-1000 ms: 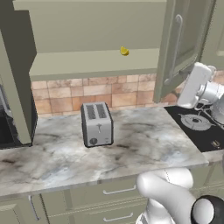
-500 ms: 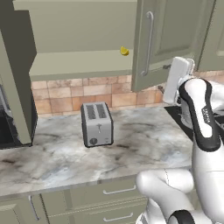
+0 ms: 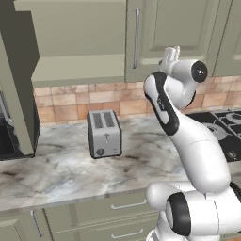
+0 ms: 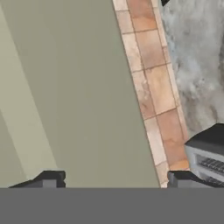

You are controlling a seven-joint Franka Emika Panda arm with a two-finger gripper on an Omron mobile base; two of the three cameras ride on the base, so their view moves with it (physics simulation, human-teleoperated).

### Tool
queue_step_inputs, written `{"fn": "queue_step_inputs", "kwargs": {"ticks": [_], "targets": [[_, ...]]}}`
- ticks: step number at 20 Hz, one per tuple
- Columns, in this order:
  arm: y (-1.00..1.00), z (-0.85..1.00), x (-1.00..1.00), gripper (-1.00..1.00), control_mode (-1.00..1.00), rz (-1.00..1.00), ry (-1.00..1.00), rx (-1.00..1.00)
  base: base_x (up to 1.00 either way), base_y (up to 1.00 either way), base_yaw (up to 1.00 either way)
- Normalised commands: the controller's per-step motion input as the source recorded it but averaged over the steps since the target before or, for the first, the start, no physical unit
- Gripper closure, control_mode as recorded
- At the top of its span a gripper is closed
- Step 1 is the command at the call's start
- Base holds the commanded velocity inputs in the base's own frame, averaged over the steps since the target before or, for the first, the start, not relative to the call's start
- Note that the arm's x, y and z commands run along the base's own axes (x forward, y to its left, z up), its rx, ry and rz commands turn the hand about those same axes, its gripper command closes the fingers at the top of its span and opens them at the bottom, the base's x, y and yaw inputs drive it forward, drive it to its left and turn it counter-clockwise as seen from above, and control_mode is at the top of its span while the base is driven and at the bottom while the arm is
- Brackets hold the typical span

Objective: Pick the lemon wedge from the counter and place it in the cabinet. Then close the cabinet.

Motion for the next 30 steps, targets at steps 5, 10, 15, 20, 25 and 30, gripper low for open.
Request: {"fn": "queue_step_inputs", "kwargs": {"ticks": [5, 10, 15, 20, 25, 30], "targets": [[0.0, -0.3, 1.0, -1.0, -1.0, -0.25, 0.07, 0.01, 0.0, 0.0, 0.0], [-0.07, -0.66, 1.0, -1.0, -1.0, -0.21, 0.02, 0.05, 0.0, 0.0, 0.0], [-0.22, -0.9, -0.27, -1.0, -1.0, -0.11, -0.16, 0.0, 0.0, 0.0, 0.0], [-0.32, 0.09, -1.0, -1.0, -1.0, -0.03, -0.1, 0.01, 0.0, 0.0, 0.0], [-0.24, 0.64, -1.0, -1.0, -1.0, 0.01, 0.01, 0.02, 0.0, 0.0, 0.0], [0.2, 0.48, -1.0, -1.0, -1.0, 0.16, 0.21, 0.0, 0.0, 0.0, 0.0]]}}
